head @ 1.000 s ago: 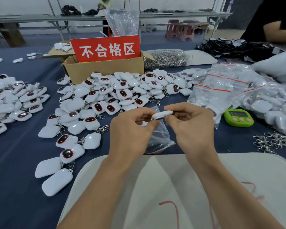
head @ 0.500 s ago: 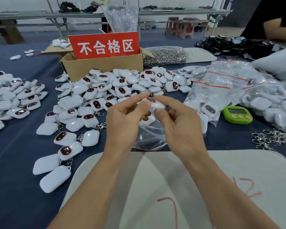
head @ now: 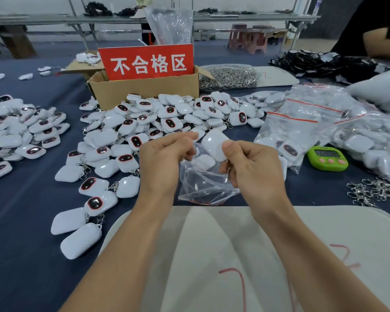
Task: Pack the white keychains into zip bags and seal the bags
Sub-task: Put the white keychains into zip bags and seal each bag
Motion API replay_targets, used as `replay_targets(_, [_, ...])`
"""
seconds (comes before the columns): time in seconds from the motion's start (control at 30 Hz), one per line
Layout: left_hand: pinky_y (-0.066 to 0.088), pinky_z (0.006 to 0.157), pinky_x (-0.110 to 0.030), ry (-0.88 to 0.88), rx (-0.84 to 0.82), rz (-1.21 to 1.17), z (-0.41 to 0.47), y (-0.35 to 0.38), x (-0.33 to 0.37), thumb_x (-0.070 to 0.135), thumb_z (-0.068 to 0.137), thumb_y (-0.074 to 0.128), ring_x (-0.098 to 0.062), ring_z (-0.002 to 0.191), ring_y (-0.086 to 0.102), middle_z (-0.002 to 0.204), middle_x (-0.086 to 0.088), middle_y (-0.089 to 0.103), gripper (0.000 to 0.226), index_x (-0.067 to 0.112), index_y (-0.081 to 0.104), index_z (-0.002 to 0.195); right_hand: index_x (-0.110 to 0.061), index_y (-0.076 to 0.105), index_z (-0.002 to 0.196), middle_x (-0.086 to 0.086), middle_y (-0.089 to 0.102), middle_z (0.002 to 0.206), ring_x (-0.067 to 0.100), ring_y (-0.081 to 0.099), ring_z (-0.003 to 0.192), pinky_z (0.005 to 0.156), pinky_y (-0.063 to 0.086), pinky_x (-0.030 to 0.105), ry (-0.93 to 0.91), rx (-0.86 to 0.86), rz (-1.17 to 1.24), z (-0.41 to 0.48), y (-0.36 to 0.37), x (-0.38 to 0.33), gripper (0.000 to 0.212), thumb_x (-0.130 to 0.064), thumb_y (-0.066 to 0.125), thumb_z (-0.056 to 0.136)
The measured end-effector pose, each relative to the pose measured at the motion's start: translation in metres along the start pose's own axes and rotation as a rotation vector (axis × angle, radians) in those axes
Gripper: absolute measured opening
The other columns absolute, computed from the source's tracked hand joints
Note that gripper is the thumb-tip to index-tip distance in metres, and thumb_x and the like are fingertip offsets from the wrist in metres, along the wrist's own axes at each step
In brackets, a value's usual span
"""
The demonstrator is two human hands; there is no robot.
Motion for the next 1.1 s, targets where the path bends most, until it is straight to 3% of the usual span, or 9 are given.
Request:
replay_targets(0.17, [0.047,0.090,-0.025,-0.038,-0.380,0.330,0.002,-0.010,-0.002,0.018,0.061,0.074,-0.004,0.094,0.065,0.099,0.015,0.072,0.039,0.036,0.083,0.094,-0.017,0.069,0.062,0.003,0.060,0.052,0.012,0.039,0.046,0.049,0.036,0.025,0.096,0.177,0.029,0.004,-0.017,0.003,0.036,-0.040,0.077,0.089])
replay_targets(0.23, [0.050,0.092,-0.025,-0.057,-0.658,0.511,-0.009,0.001,-0.007,0.030,0.066,0.082,-0.001,0.102,0.066,0.116,0.019,0.070,0.047,0.046,0.076,0.110,-0.012,0.066,0.062,0.001,0.057,0.052,0.016,0.038,0.050,0.053,0.037,0.029,0.102,0.203,0.064,0.005,-0.021,0.001,0.039,-0.038,0.079,0.088])
replay_targets(0.3, [0.050,0.093,-0.022,-0.055,-0.745,0.673,-0.013,0.004,-0.017,0.032,0.067,0.084,0.002,0.105,0.065,0.119,0.022,0.068,0.056,0.048,0.071,0.120,-0.005,0.062,0.063,0.003,0.054,0.053,0.020,0.038,0.055,0.057,0.035,0.033,0.119,0.195,0.109,0.005,-0.022,0.000,0.043,-0.034,0.078,0.089])
replay_targets(0.37, [0.050,0.092,-0.021,0.003,-0.563,0.750,-0.008,0.001,-0.018,0.030,0.073,0.082,0.004,0.100,0.066,0.107,0.027,0.071,0.043,0.050,0.075,0.111,-0.004,0.056,0.058,0.005,0.050,0.053,0.021,0.035,0.058,0.059,0.031,0.034,0.138,0.162,0.150,0.004,-0.022,-0.001,0.045,-0.029,0.076,0.090])
replay_targets(0.53, [0.060,0.084,-0.034,0.020,-0.035,0.463,-0.006,0.002,-0.015,0.040,0.079,0.071,0.001,0.087,0.072,0.083,0.025,0.076,0.014,0.047,0.080,0.086,-0.010,0.052,0.051,0.003,0.039,0.050,0.015,0.032,0.053,0.053,0.028,0.024,0.062,0.014,0.007,0.000,-0.016,-0.008,0.037,-0.027,0.076,0.074])
replay_targets(0.73, [0.057,0.084,-0.029,0.101,-0.128,0.248,-0.011,0.020,-0.009,0.029,0.086,0.070,-0.002,0.090,0.074,0.090,0.019,0.078,0.025,0.052,0.079,0.083,-0.012,0.058,0.058,-0.004,0.050,0.044,0.008,0.038,0.042,0.044,0.032,0.019,-0.112,0.047,-0.408,-0.008,0.003,0.000,0.038,-0.035,0.072,0.084])
replay_targets(0.83, [0.056,0.086,-0.021,0.184,-0.159,0.226,-0.019,0.030,-0.006,0.022,0.088,0.072,-0.001,0.098,0.073,0.096,0.021,0.078,0.024,0.044,0.081,0.093,-0.028,0.059,0.056,-0.013,0.047,0.042,0.009,0.041,0.045,0.045,0.031,0.019,-0.110,0.095,-0.488,-0.007,0.006,-0.001,0.029,-0.037,0.056,0.084])
replay_targets(0.93, [0.047,0.096,-0.011,0.213,-0.142,0.293,-0.025,0.033,-0.005,0.021,0.089,0.070,0.011,0.105,0.066,0.097,0.035,0.073,0.028,0.047,0.075,0.100,-0.026,0.057,0.050,-0.011,0.041,0.039,0.009,0.033,0.042,0.045,0.025,0.018,0.049,0.147,-0.296,-0.003,0.002,0.006,0.043,-0.026,0.060,0.093])
replay_targets(1.1, [0.042,0.083,-0.002,0.248,-0.086,0.450,-0.029,0.031,-0.005,0.025,0.100,0.064,0.014,0.094,0.064,0.084,0.041,0.067,0.024,0.043,0.076,0.111,-0.017,0.060,0.045,0.003,0.053,0.050,0.013,0.034,0.040,0.039,0.023,0.022,0.448,-0.028,0.280,-0.002,0.003,0.007,0.053,-0.022,0.067,0.097])
Point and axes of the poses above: each hand's wrist, its own z-axis towards the middle knuckle, its own y-axis out of the palm, x = y × z, the point moved 3 cm from there along z, towards the middle knuckle
